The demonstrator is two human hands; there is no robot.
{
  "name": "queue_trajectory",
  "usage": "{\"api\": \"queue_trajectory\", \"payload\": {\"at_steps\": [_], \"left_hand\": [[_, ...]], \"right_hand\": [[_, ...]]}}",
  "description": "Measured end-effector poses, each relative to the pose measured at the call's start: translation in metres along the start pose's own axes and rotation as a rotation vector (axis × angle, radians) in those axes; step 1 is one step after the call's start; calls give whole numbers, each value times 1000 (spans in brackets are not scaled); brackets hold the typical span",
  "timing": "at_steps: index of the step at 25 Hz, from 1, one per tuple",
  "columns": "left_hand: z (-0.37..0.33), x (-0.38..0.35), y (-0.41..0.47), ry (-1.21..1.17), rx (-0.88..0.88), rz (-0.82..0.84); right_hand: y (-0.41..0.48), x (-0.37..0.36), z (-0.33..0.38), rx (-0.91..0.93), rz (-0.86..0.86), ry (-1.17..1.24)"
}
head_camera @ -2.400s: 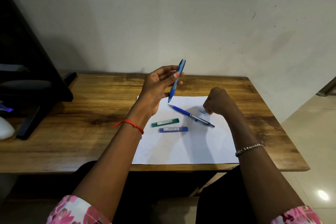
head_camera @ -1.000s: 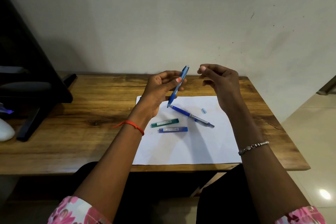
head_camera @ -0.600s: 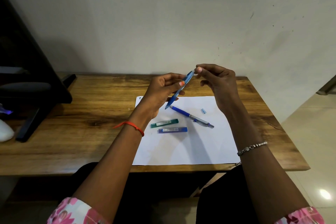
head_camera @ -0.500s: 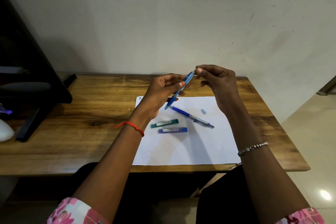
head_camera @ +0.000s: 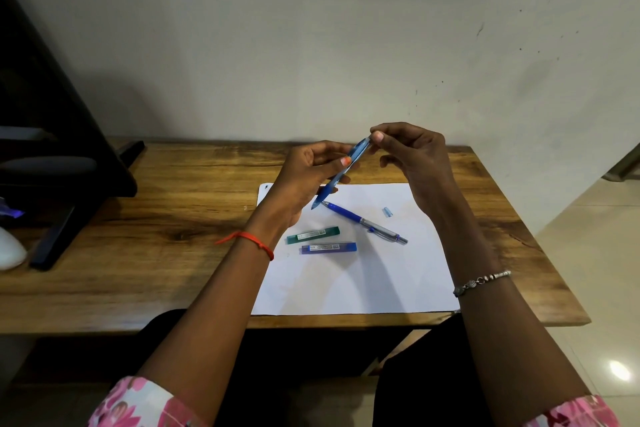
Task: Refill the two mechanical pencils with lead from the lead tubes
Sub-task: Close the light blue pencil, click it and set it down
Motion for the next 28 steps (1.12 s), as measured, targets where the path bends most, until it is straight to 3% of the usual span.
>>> {"api": "queue_trajectory", "payload": {"at_steps": [28], "left_hand": [[-1, 0, -1, 3, -13, 10]], "right_hand": [[-2, -6, 2, -13, 83, -17]]}}
Point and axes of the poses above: each hand's wrist, its own y-axis towards the middle knuckle, its own x-axis out of the back of the hand, z = x × y, the point moved 6 cm from there along y, towards the middle knuckle, and after that the axes turned 5 degrees about y, right-handed, at the moved point
